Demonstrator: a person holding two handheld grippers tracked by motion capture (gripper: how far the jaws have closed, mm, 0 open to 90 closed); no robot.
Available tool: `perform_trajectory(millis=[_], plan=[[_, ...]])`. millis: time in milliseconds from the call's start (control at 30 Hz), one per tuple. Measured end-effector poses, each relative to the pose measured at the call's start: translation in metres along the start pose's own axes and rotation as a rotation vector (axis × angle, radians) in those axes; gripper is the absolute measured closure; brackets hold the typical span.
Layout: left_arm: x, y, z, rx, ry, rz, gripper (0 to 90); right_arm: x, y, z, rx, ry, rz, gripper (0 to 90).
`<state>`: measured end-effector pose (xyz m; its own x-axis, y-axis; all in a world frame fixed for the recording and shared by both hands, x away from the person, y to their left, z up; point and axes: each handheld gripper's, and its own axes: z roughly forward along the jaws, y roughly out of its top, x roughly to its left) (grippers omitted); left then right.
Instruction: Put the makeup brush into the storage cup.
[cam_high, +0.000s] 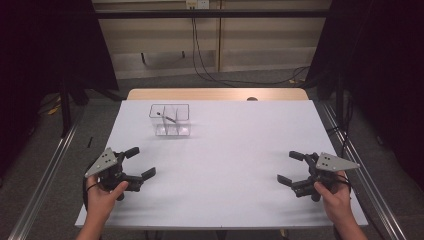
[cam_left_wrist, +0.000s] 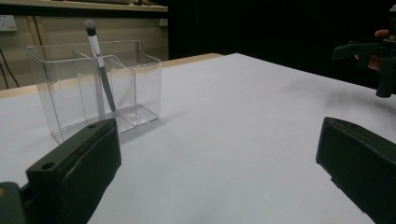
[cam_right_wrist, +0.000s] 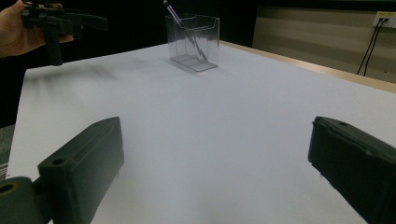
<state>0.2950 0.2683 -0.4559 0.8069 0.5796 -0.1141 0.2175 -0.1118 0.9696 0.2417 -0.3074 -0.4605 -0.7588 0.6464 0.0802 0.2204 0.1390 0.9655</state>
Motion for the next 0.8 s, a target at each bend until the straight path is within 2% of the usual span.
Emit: perform_trajectory(millis=[333, 800], plan=[[-0.0025, -0.0003, -0.0078, -0.008, 0.004, 0.005, 0.0, 0.0000, -0.0005, 0.0002, 0.003, 0.000, -0.001, 3.1], [-0.0050, 0.0012, -0.0092, -0.021, -0.004, 0.022, 0.2, 0.0003, -0.0011, -0.0016, 0.005, -0.005, -0.003, 3.1]])
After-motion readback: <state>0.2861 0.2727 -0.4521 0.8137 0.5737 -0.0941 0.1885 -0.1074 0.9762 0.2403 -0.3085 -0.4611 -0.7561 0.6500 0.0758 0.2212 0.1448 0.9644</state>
